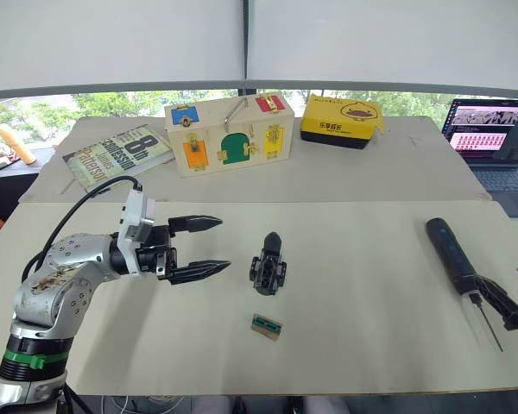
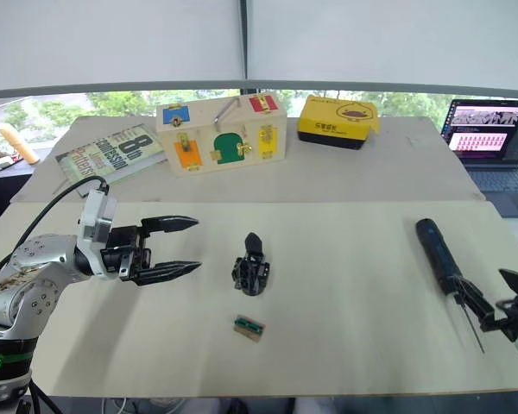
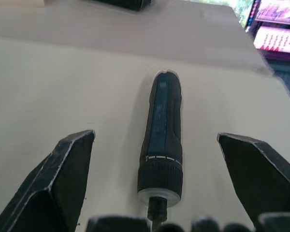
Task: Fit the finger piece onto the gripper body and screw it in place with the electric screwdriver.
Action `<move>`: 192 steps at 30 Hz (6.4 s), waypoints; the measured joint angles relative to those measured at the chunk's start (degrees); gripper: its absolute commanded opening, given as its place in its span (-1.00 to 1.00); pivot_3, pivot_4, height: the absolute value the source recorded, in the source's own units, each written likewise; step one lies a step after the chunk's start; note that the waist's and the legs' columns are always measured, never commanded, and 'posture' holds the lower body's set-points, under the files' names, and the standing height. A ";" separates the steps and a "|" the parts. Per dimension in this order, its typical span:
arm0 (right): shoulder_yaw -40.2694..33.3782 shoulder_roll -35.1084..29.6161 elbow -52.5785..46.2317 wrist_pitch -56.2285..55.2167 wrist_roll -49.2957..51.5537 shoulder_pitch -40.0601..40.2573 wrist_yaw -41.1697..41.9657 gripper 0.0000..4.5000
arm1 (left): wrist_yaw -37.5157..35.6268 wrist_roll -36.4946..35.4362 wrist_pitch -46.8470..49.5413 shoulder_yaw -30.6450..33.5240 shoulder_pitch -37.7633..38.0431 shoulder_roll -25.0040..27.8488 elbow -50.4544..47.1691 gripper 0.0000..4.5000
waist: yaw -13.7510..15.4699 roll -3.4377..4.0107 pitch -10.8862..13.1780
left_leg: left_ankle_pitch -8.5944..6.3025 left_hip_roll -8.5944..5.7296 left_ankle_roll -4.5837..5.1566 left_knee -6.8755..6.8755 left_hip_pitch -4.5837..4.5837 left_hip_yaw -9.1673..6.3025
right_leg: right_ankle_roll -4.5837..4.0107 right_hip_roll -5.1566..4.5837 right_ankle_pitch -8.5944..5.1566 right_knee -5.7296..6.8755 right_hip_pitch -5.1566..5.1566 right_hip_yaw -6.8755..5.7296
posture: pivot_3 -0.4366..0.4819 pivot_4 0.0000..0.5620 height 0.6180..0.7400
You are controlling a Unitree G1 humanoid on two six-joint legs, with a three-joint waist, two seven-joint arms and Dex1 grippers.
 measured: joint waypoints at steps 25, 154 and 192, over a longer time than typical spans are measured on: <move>29.49 -15.67 41.46 5.59 -15.71 -33.77 20.68 -0.13 | 1.05 -3.36 4.83 1.25 0.42 0.55 -5.45 1.00 | 0.19 0.01 0.03 | 0.03 -0.02 -0.04 0.03 -0.01 0.09 | 0.01 0.07 -0.02 -0.03 -0.09 -0.09 | -0.05 -0.47 1.00; 40.46 19.65 -27.89 -9.66 1.53 -18.65 30.48 -0.16 | -1.85 27.99 -28.99 -18.90 14.99 -9.14 9.83 1.00 | 0.05 0.11 0.31 | 0.01 0.05 -0.15 0.83 -0.12 -0.12 | -0.33 0.01 0.00 0.81 -0.25 -0.54 | -0.05 -0.47 1.00; 46.35 17.21 -22.71 -11.34 1.07 -22.70 27.58 -0.16 | -0.66 29.22 -32.18 -24.00 11.73 -12.73 13.93 1.00 | 1.99 0.16 0.28 | -0.25 -0.04 0.36 0.84 -0.25 -0.42 | -0.14 -0.85 0.10 0.44 0.00 -1.23 | -0.05 -0.47 1.00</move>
